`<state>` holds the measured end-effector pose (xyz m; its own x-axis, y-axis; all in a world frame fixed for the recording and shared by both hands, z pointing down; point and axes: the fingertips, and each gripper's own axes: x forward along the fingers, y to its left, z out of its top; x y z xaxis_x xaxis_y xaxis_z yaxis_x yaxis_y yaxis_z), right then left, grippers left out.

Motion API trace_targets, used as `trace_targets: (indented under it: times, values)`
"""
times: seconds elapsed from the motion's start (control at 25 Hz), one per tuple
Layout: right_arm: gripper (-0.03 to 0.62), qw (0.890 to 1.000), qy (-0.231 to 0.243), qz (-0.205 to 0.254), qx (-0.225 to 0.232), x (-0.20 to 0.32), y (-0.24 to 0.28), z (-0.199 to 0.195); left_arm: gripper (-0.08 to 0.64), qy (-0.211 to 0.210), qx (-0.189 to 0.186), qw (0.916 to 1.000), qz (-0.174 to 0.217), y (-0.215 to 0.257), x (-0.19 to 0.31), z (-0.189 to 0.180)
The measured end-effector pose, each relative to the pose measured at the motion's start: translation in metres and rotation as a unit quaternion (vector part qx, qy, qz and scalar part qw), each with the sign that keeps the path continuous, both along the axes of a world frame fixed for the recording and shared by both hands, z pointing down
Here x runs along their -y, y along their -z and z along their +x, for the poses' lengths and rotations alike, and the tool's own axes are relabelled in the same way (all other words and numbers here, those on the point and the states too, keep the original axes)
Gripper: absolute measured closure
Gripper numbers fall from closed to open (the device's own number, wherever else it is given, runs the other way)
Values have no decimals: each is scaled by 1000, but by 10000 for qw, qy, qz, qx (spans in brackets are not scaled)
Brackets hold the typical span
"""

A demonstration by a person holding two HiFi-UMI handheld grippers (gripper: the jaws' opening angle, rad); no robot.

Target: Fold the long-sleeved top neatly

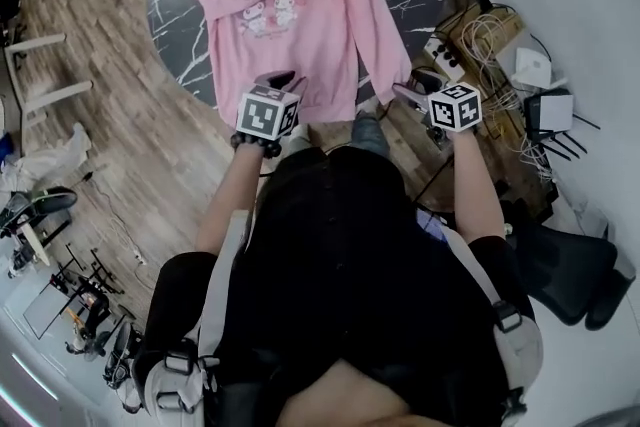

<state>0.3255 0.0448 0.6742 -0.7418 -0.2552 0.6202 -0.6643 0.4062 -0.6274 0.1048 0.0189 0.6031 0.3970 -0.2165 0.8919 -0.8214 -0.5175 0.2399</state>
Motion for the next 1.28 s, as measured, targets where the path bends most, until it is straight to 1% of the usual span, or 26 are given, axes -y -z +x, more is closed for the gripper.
trace_targets:
  times: [0.12, 0.24, 0.28, 0.32, 0.44, 0.48, 0.56, 0.68, 0.76, 0.84, 0.92, 1.04, 1.2, 1.28]
  values:
    - [327, 9985, 538, -30, 79, 2, -1, -3, 448, 151, 87, 9998, -50, -1, -3, 1]
    - [330, 9956, 926, -92, 116, 1, -1, -6, 449, 286, 119, 9995, -71, -1, -5, -1]
    - [365, 9943, 1059, -99, 109, 0, 1, -7, 449, 310, 112, 9994, -83, -1, -5, -2]
    - [418, 9928, 1189, -97, 83, -2, 3, -8, 449, 328, 101, 9994, -99, -2, -6, -2]
    - [518, 9897, 1427, -31, -112, -5, 10, -2, 449, 379, 77, 9992, -111, -2, -4, -2]
    - [539, 9896, 1428, 3, -169, -2, 14, 4, 451, 388, 54, 9992, -97, -1, -2, -1]
    - [556, 9913, 1288, 116, -249, 9, 24, 21, 451, 391, 12, 9992, -54, 0, 4, 2]
    - [560, 9948, 848, 362, -433, 35, 44, 53, 453, 343, -42, 9994, -23, -1, 12, 6]
    - [560, 9945, 597, 546, -666, 55, 57, 76, 454, 315, -121, 9994, -45, -2, 15, 10]
    - [561, 9907, 400, 735, -1073, 78, 67, 99, 454, 309, -181, 9993, -37, -1, 20, 14]
    - [561, 9811, 217, 916, -1691, 101, 71, 122, 456, 316, -227, 9992, -21, 0, 25, 16]
    - [561, 9589, -17, 1201, -2571, 132, 79, 153, 456, 349, -262, 9990, -21, 1, 31, 17]
    - [561, 9318, -282, 1552, -3269, 179, 98, 185, 457, 415, -295, 9987, -10, 3, 37, 19]
    - [561, 9139, -413, 1756, -3636, 204, 110, 199, 457, 469, -308, 9984, -2, 5, 40, 18]
